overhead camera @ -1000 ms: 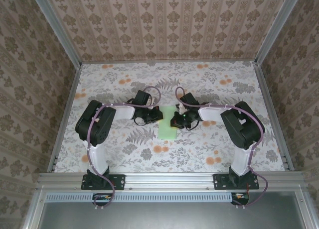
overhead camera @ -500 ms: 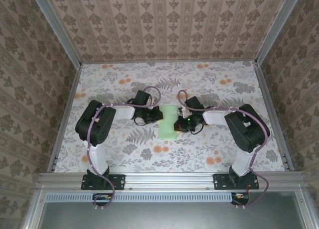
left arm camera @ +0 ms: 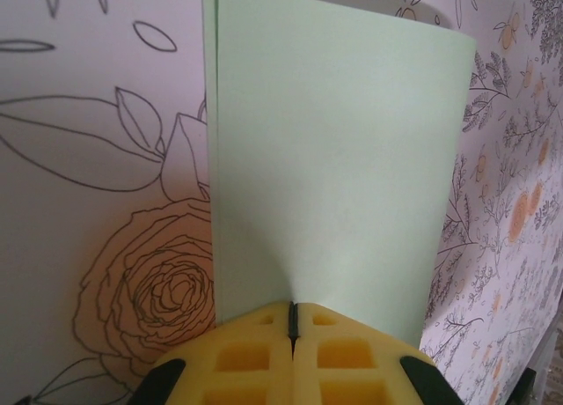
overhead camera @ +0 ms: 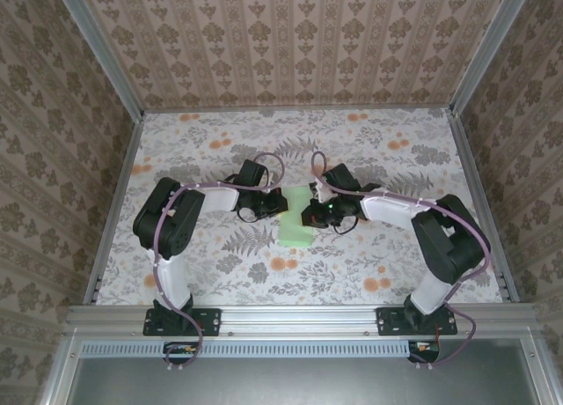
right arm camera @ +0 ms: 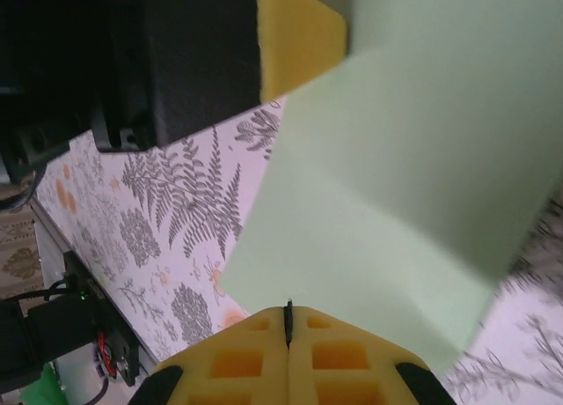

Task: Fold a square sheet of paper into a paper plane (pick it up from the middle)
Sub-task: First fold in half a square sheet of paper at the center of the table.

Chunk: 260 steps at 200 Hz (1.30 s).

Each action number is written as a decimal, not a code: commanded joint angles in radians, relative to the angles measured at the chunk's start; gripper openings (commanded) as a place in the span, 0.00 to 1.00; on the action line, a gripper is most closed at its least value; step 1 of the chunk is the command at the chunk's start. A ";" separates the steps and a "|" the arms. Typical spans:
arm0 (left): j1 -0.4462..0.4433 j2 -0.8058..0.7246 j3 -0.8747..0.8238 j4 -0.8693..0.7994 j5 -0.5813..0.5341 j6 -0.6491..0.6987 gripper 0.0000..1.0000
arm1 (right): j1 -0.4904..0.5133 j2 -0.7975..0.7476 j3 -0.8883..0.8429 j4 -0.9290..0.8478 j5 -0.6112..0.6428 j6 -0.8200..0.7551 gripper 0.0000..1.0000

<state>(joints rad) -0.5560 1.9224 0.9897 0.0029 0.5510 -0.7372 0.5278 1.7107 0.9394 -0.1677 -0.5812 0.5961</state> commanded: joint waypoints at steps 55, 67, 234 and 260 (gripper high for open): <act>-0.015 0.112 -0.083 -0.248 -0.207 -0.012 0.00 | 0.031 0.123 -0.024 0.015 0.002 0.003 0.00; -0.013 0.108 -0.088 -0.248 -0.210 -0.014 0.00 | 0.030 0.111 -0.058 -0.013 0.001 -0.020 0.00; 0.010 -0.236 -0.096 -0.122 -0.080 -0.080 0.06 | -0.035 -0.052 -0.027 0.013 0.125 0.104 0.00; 0.010 -0.228 -0.073 -0.119 -0.079 -0.068 0.13 | -0.032 0.053 0.049 0.073 0.110 0.150 0.00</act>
<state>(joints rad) -0.5480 1.7054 0.8871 -0.0963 0.4774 -0.8112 0.4969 1.6752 0.9237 -0.1539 -0.4953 0.6697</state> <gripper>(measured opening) 0.105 0.061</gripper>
